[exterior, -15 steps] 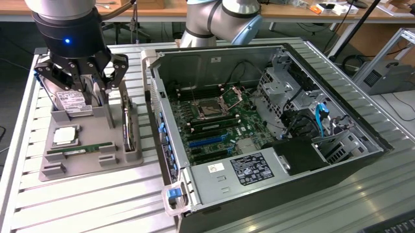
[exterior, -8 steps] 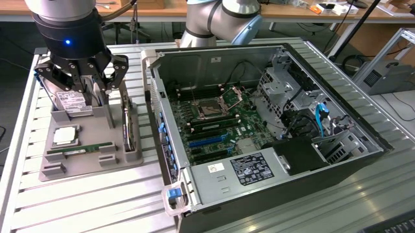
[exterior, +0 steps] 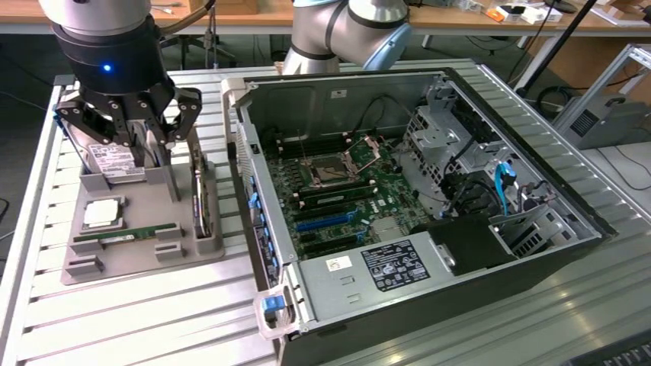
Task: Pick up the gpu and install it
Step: 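Pick up the gpu and move the gpu toward the slot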
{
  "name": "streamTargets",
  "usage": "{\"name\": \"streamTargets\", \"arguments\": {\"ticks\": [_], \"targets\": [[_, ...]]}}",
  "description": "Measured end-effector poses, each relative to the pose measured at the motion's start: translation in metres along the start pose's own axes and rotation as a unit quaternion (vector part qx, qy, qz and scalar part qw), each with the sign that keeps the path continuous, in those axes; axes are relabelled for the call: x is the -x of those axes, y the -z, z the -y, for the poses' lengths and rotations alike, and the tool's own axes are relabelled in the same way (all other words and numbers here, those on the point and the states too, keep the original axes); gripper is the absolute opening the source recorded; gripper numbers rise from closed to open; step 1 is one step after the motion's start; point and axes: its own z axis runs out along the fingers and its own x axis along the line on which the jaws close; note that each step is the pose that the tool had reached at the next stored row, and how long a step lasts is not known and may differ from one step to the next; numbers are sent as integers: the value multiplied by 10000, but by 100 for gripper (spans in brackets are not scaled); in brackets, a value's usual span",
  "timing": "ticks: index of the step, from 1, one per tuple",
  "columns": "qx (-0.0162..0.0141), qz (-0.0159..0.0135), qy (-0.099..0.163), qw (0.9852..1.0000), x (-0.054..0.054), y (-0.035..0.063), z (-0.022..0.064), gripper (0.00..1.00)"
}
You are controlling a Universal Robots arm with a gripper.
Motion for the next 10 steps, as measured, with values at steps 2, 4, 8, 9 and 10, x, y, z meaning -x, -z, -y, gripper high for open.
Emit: {"name": "streamTargets", "arguments": {"ticks": [2,4,8,9,10], "targets": [[0,0,0,10000,0,-6,1,36],[0,0,0,10000,0,-9,1,36],[0,0,0,10000,0,-19,4,36],[0,0,0,10000,0,-20,4,36],[0,0,0,10000,0,-22,4,36]]}}
